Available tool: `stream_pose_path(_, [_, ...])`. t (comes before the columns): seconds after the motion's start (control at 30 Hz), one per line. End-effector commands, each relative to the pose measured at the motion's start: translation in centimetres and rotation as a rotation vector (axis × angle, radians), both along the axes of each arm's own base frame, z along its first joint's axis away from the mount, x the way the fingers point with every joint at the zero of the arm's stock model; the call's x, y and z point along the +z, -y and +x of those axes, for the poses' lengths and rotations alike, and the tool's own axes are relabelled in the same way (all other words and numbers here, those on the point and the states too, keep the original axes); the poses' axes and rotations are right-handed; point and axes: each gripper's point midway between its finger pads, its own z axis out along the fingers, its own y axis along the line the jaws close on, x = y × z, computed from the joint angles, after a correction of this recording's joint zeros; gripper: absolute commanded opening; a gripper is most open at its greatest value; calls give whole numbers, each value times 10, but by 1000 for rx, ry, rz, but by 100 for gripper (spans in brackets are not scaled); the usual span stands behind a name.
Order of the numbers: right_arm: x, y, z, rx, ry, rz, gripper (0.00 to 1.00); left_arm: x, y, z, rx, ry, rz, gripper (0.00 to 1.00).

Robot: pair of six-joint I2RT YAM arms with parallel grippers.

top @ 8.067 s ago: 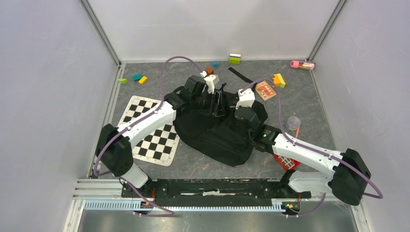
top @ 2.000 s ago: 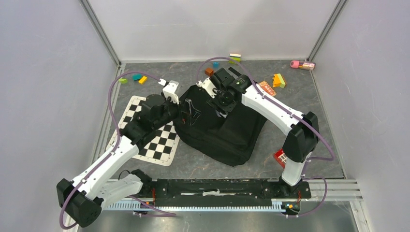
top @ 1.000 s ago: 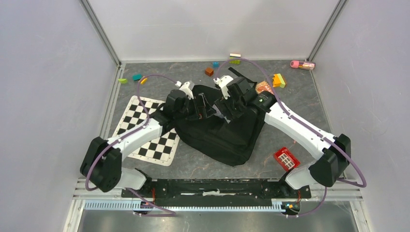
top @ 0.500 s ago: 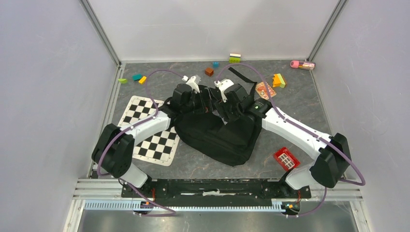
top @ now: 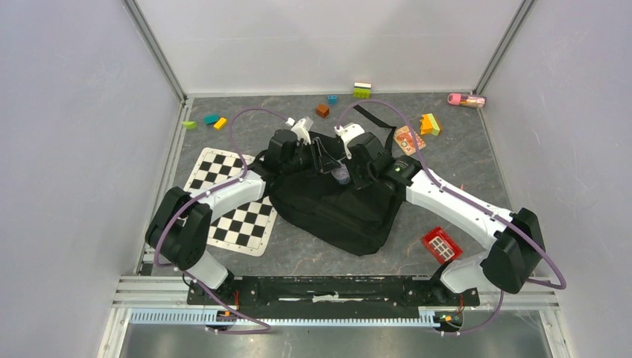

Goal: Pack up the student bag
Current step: Place the stationery in the student bag.

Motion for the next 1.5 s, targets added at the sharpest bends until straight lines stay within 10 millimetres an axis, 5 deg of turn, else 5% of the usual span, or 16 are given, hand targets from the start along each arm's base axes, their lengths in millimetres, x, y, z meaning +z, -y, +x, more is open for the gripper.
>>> stream_pose_path(0.0, [35,-6,11,-29,100,94,0,-7,3,-9,-30,-33,-28,36])
stream_pose_path(0.1, [42,-8,12,-33,118,122,0,-2,4,-14,-34,-40,-67,22])
stream_pose_path(0.4, [74,-10,13,-53,194,231,0,-16,11,-22,-69,-93,-100,20])
stream_pose_path(0.93, [69,-5,14,-88,216,244,0,5,81,-61,-157,-68,-281,21])
stream_pose_path(1.17, [71,10,13,-132,249,225,0,7,47,-48,-57,30,-176,32])
stream_pose_path(1.37, [74,11,10,-124,266,242,28,17,12,-43,15,110,-55,50])
stream_pose_path(1.47, [78,13,9,-118,274,244,55,22,-3,-43,45,137,-3,63])
